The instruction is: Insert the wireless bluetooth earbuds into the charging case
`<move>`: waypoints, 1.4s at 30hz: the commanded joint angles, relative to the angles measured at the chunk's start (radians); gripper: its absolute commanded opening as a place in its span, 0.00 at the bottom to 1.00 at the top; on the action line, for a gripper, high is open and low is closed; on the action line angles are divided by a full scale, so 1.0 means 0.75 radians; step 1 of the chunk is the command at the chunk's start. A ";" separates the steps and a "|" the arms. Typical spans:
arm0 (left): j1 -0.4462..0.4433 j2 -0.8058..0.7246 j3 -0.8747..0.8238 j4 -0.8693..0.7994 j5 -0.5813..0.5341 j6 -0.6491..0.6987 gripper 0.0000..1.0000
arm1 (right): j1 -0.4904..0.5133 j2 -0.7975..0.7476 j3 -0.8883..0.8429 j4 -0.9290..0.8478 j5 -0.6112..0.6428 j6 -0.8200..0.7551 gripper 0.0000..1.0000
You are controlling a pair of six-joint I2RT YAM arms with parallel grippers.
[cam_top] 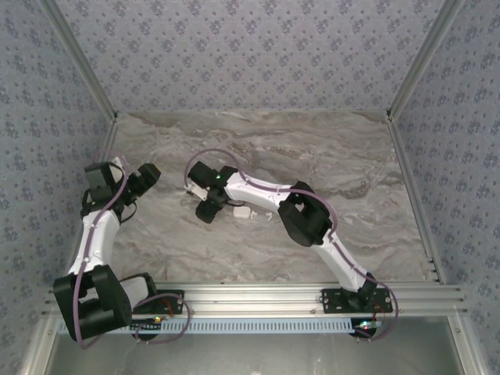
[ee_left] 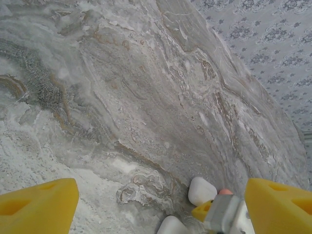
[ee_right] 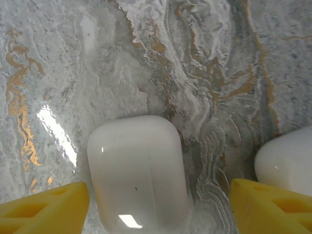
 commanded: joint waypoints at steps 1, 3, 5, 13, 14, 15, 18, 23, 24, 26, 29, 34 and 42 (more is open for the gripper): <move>0.008 -0.018 0.000 -0.009 0.029 -0.001 0.88 | 0.020 0.059 0.071 -0.086 -0.018 -0.044 0.72; 0.006 -0.017 0.000 -0.007 0.029 -0.001 0.88 | 0.021 0.068 0.070 -0.097 -0.017 -0.047 0.68; 0.006 -0.017 0.000 -0.007 0.033 -0.001 0.88 | 0.021 0.067 0.066 -0.109 -0.018 -0.047 0.63; 0.006 -0.015 -0.001 0.018 0.091 -0.011 0.87 | -0.015 -0.102 -0.048 -0.057 -0.003 -0.054 0.42; 0.006 -0.014 -0.001 0.028 0.120 -0.014 0.86 | -0.026 -0.162 -0.099 -0.011 -0.015 -0.057 0.41; 0.006 -0.011 0.002 0.033 0.146 -0.017 0.85 | -0.035 -0.219 -0.150 0.031 -0.021 -0.061 0.40; 0.007 -0.008 0.010 0.062 0.260 -0.030 0.84 | -0.065 -0.458 -0.378 0.234 -0.045 -0.103 0.38; -0.056 -0.008 0.059 0.103 0.488 -0.023 0.83 | -0.147 -0.844 -0.759 0.510 -0.067 -0.182 0.36; -0.088 -0.007 0.077 0.100 0.511 -0.010 0.83 | -0.160 -0.907 -0.805 0.543 -0.062 -0.201 0.36; -0.185 -0.010 0.117 0.088 0.556 0.020 0.83 | -0.178 -1.053 -0.918 0.623 -0.035 -0.258 0.35; -0.339 -0.020 0.161 0.101 0.578 0.051 0.83 | -0.203 -1.242 -1.044 0.726 -0.023 -0.322 0.35; -0.564 -0.013 0.210 0.215 0.569 0.021 0.84 | -0.229 -1.431 -1.166 0.732 -0.012 -0.376 0.35; -0.849 0.081 0.280 0.335 0.517 0.003 0.84 | -0.216 -1.533 -1.205 0.717 -0.009 -0.389 0.35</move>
